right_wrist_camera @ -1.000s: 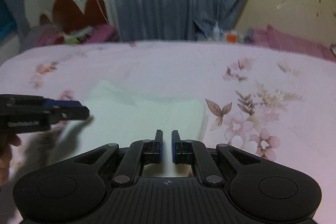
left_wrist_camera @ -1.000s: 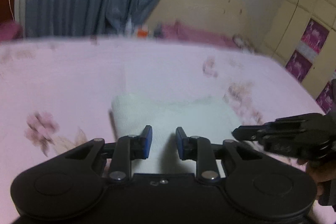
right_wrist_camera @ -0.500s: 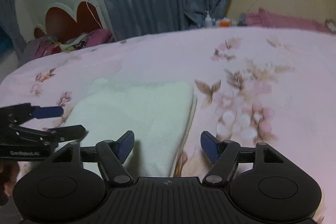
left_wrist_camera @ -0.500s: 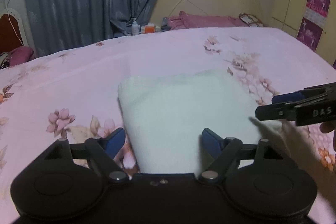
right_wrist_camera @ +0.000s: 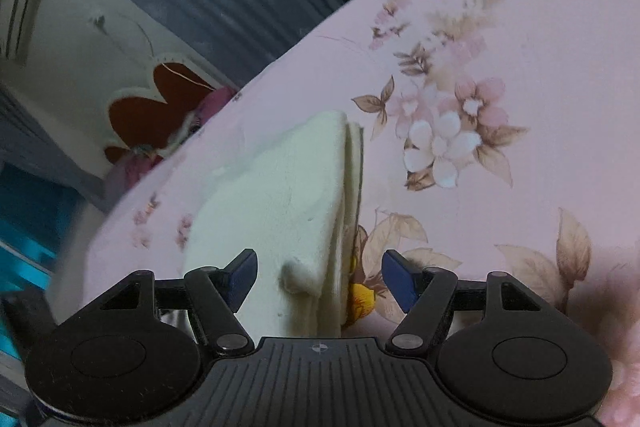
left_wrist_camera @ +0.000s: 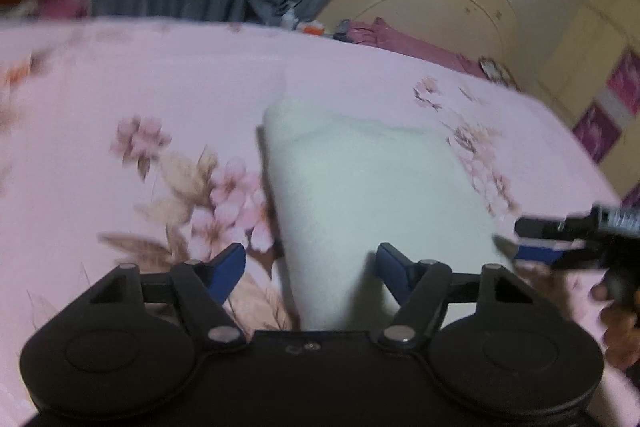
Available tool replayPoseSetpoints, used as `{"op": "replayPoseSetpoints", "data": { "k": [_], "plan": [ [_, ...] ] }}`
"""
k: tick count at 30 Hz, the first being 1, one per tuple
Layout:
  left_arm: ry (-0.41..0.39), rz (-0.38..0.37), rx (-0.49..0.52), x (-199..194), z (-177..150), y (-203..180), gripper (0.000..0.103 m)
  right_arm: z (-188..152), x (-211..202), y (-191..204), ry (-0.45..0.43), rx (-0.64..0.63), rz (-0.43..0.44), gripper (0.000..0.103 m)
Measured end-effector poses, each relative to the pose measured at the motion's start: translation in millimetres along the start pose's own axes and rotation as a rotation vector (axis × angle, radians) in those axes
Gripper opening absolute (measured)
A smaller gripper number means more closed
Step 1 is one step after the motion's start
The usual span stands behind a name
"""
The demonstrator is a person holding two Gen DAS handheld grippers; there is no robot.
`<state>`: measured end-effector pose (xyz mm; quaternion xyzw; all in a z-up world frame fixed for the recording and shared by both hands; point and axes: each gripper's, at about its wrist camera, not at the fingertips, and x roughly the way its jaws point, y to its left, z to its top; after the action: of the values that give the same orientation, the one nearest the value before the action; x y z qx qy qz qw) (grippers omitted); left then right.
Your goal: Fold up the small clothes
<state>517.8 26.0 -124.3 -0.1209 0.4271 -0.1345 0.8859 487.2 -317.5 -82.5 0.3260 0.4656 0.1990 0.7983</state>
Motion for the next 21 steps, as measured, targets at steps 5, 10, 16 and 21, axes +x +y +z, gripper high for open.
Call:
{"op": "replayPoseSetpoints", "data": {
  "k": [5,10,16,21],
  "plan": [
    [0.048,-0.052,-0.126,10,-2,15,0.072,1,20,-8,0.062,0.01,0.014,0.069],
    [0.079,-0.051,-0.169,18,1,17,0.07,-2,34,2,0.122,-0.015,0.06,0.069],
    [0.109,-0.047,-0.141,22,8,12,0.07,2,42,10,0.131,-0.097,0.004,0.031],
    [0.109,-0.032,-0.06,15,10,7,0.069,8,29,9,0.162,-0.149,-0.019,0.032]
  ]
}}
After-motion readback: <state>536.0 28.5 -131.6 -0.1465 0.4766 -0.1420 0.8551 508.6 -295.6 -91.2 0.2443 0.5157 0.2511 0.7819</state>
